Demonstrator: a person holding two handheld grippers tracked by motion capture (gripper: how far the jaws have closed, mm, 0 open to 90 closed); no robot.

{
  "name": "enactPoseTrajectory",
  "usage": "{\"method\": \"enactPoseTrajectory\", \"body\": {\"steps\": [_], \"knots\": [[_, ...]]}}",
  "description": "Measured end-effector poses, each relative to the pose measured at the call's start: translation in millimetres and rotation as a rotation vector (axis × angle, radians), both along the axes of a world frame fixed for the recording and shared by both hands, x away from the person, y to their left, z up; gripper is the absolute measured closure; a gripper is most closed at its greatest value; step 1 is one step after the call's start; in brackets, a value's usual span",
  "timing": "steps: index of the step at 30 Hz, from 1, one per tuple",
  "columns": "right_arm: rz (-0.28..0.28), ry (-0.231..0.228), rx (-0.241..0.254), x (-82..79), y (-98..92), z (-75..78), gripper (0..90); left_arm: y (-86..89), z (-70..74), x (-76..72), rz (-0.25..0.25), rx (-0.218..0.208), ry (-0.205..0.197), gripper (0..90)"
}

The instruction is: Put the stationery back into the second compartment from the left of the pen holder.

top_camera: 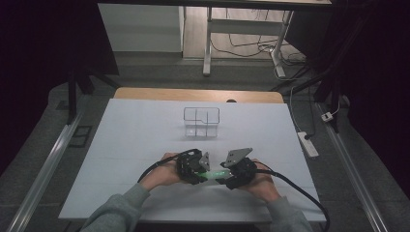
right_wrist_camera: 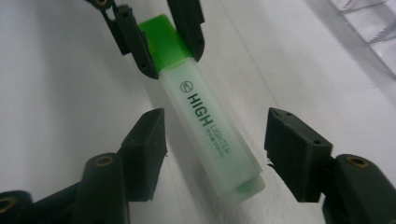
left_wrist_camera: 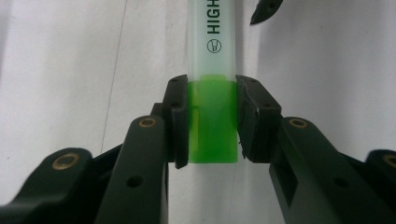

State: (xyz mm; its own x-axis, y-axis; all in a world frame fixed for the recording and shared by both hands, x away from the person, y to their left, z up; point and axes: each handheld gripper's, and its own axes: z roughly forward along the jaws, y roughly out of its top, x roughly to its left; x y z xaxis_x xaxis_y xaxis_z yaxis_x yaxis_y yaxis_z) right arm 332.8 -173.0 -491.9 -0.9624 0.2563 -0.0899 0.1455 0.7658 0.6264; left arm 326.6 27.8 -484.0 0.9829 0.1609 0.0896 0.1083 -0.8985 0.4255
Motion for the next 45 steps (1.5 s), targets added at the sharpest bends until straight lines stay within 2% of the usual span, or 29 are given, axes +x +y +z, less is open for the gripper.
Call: {"method": "enactPoseTrajectory", "body": {"steps": [4,9,12,15,18,20,21,26,32,37,41,45], "knots": [[0.054,-0.004,-0.052,-1.9,5.5,-3.5,48.3,-2.0,-0.1,-1.3,-0.019,0.009,0.003,67.0],[0.126,-0.068,-0.15,-7.8,12.2,-9.2,58.2,-2.3,1.7,-3.8,-0.043,0.002,0.016,67.0],[0.155,-0.099,-0.176,-9.9,13.6,-10.1,60.4,-1.4,2.6,-4.0,-0.054,0.007,0.014,67.0],[0.174,-0.106,-0.169,-10.9,13.2,-9.9,62.0,0.5,3.1,-3.8,-0.046,-0.022,0.017,66.7],[0.199,-0.101,-0.143,-11.7,13.1,-11.1,65.2,4.9,5.6,-0.8,-0.029,-0.066,0.028,64.6],[0.195,-0.109,-0.142,-11.9,13.1,-9.9,65.4,7.7,6.6,0.7,-0.014,-0.092,0.029,63.9],[0.19,-0.109,-0.125,-11.4,12.7,-9.8,65.4,9.0,7.2,1.9,0.0,-0.105,0.027,62.9],[0.144,-0.109,-0.074,-8.0,7.3,-4.8,65.5,19.3,12.1,9.7,0.075,-0.185,0.005,47.4],[0.091,-0.105,-0.016,-4.8,2.7,-1.9,65.5,39.6,16.9,17.2,0.175,-0.332,0.012,35.7],[0.028,-0.099,0.073,-0.3,-4.7,1.4,65.5,55.7,16.4,24.3,0.253,-0.451,0.044,31.4],[-0.016,-0.109,0.121,1.4,-9.1,4.5,65.4,62.6,14.2,26.7,0.271,-0.495,0.059,30.0],[-0.054,-0.131,0.158,2.2,-11.9,6.6,65.4,64.4,11.3,27.4,0.277,-0.515,0.072,28.8]]}}
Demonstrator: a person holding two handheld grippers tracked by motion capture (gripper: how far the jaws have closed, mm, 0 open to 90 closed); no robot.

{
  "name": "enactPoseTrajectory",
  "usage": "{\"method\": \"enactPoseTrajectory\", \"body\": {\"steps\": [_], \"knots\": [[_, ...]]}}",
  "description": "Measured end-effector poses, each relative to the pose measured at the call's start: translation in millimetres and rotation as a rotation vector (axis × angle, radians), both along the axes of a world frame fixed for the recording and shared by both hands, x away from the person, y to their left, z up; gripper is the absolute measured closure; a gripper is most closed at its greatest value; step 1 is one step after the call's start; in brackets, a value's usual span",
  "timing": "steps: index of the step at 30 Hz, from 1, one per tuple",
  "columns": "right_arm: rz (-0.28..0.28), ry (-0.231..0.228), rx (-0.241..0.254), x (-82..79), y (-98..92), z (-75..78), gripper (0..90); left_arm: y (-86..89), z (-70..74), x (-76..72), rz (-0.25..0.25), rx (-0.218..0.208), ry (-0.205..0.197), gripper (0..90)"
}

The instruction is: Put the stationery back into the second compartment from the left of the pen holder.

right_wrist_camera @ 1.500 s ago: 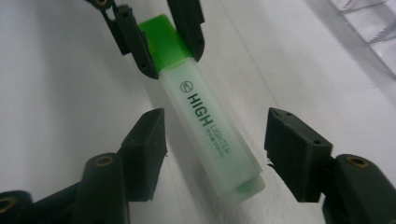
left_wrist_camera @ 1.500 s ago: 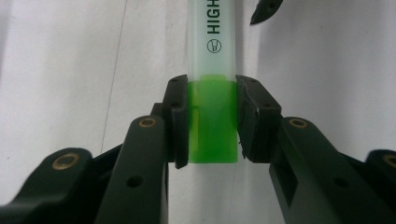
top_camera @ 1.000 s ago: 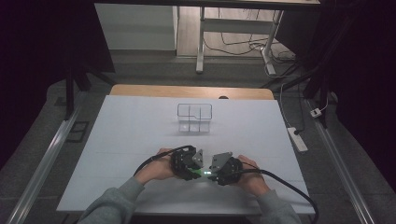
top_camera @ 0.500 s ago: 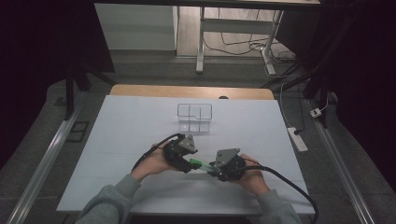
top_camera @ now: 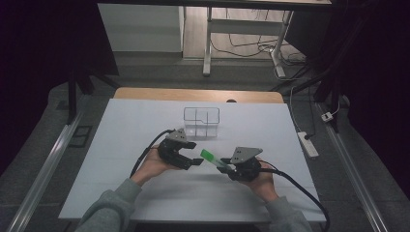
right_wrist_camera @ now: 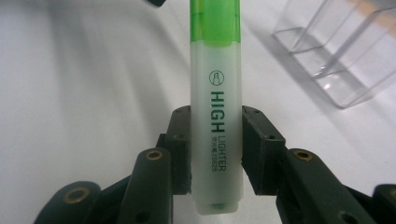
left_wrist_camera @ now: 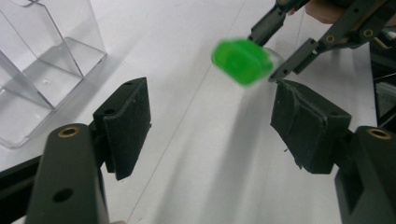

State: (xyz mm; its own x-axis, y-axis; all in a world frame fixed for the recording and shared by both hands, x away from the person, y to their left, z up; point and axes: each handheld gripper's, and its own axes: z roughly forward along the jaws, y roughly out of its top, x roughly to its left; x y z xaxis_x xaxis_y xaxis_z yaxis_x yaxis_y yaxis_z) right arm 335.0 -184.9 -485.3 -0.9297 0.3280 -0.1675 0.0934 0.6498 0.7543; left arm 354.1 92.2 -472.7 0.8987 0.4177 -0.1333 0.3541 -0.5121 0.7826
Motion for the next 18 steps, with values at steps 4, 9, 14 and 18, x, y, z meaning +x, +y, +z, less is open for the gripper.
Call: {"method": "enactPoseTrajectory", "body": {"steps": [4,9,14,18], "knots": [[-0.014,0.011,0.052,0.8,-2.3,-0.2,65.4,-1.5,-3.2,0.5,-0.006,-0.024,0.011,28.2],[0.007,0.013,0.068,-0.4,-0.5,-2.4,65.4,-5.4,-4.4,-0.2,-0.032,-0.055,0.006,28.0],[0.009,0.016,0.073,-0.3,0.5,-3.4,65.4,-10.2,-4.0,-2.3,-0.057,-0.074,-0.006,29.2],[0.01,0.012,0.075,-0.5,1.4,-4.3,65.4,-15.1,-5.7,-3.0,-0.069,-0.078,-0.003,33.5]]}}
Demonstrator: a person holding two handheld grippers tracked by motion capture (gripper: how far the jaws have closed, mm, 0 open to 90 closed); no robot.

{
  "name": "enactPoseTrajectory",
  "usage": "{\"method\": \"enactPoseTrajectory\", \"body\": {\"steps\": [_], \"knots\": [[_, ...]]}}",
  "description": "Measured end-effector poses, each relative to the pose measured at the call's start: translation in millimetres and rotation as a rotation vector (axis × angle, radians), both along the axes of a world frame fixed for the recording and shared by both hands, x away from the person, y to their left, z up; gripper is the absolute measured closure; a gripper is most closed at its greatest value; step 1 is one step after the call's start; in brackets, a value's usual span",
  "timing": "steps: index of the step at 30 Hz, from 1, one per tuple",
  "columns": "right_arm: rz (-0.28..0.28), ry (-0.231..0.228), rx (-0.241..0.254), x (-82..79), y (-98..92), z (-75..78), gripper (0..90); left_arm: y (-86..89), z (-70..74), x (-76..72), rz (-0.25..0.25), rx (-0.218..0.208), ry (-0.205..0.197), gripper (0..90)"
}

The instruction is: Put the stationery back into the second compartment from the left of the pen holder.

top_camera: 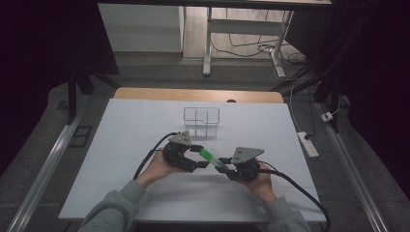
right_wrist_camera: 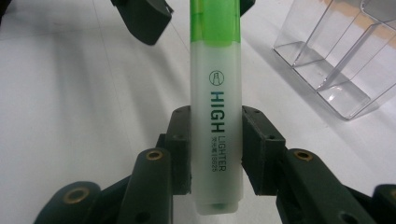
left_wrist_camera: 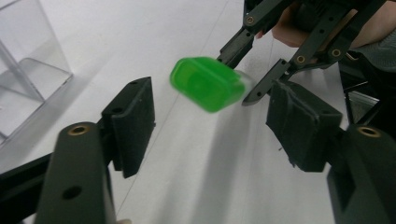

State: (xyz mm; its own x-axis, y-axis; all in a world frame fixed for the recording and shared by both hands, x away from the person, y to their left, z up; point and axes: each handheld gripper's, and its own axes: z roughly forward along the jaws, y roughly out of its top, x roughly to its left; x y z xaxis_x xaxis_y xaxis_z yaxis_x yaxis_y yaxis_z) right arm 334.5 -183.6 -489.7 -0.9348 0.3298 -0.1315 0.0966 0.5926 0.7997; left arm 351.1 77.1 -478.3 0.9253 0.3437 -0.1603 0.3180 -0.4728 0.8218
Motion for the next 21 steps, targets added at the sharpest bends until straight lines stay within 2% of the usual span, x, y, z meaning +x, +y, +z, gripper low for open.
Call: {"method": "enactPoseTrajectory", "body": {"steps": [4,8,14,21], "knots": [[0.006,0.002,-0.008,-0.6,2.1,-2.2,65.3,-3.7,-1.5,0.3,-0.006,-0.012,0.007,38.1],[0.004,-0.01,-0.018,-1.6,5.3,-5.1,65.3,-6.5,-3.1,1.8,0.022,-0.014,0.038,48.8],[-0.009,-0.059,-0.056,-3.6,10.1,-8.2,65.2,-3.5,-2.7,6.8,0.032,-0.077,0.133,64.0],[-0.022,-0.078,-0.083,-4.1,12.4,-10.2,64.7,-5.0,-3.3,8.3,0.032,-0.077,0.182,67.4]]}}
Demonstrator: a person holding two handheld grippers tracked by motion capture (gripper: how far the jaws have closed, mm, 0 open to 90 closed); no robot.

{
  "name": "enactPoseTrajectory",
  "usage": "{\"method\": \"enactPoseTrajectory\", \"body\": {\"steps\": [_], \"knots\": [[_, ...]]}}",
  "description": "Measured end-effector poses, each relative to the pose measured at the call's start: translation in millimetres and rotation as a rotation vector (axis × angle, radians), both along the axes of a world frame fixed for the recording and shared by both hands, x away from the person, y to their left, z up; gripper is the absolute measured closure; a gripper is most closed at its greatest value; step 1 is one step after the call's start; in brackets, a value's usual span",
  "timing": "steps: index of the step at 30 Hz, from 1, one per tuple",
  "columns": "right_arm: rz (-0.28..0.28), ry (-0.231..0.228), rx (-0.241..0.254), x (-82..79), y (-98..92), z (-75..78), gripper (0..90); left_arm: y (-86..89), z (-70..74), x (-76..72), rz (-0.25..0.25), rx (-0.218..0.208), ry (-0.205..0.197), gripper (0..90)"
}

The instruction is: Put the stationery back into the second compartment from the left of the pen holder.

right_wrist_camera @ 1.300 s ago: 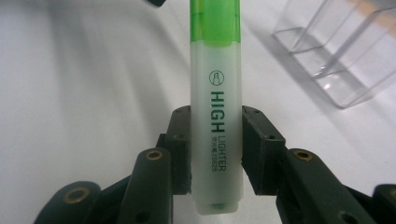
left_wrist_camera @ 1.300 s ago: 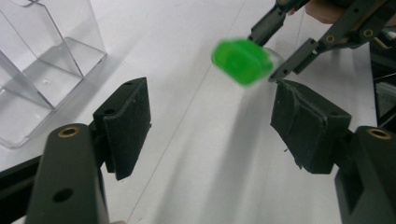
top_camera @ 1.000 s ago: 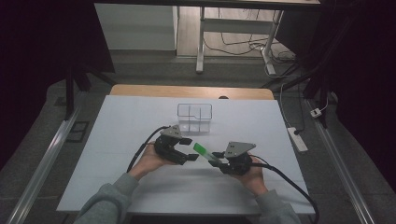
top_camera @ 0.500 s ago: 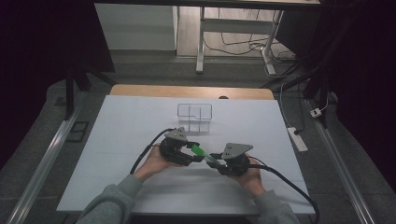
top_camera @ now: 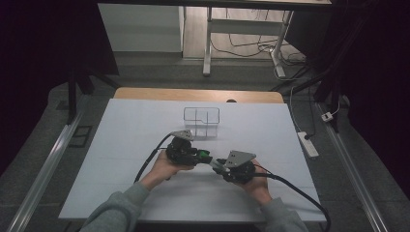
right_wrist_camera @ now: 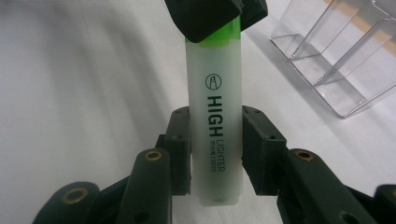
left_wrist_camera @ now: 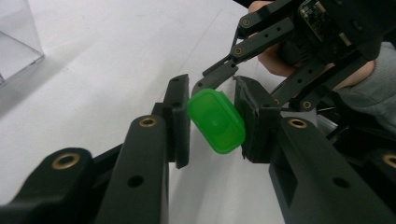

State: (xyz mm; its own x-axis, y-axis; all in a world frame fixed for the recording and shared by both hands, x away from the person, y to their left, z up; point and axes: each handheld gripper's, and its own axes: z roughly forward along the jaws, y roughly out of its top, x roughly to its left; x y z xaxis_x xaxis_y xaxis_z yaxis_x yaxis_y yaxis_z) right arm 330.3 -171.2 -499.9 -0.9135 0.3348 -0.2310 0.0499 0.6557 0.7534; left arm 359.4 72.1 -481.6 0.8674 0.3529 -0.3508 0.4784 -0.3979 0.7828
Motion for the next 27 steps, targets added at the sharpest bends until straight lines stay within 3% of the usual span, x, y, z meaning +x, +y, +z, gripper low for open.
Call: {"method": "enactPoseTrajectory", "body": {"steps": [10,13,19,27], "knots": [[-0.011,0.011,0.029,1.9,-0.6,0.8,62.5,1.5,3.4,-0.4,-0.004,-0.001,0.003,69.2],[-0.021,0.029,0.053,3.1,-2.3,2.8,57.8,2.9,4.8,-0.8,0.009,0.02,-0.015,69.2],[-0.05,0.048,0.079,4.6,-7.3,7.2,47.1,13.7,10.4,1.2,0.031,0.025,-0.033,69.2],[-0.108,0.091,0.106,7.6,-26.4,8.7,43.7,31.4,18.7,6.2,0.067,0.011,-0.047,69.2]]}}
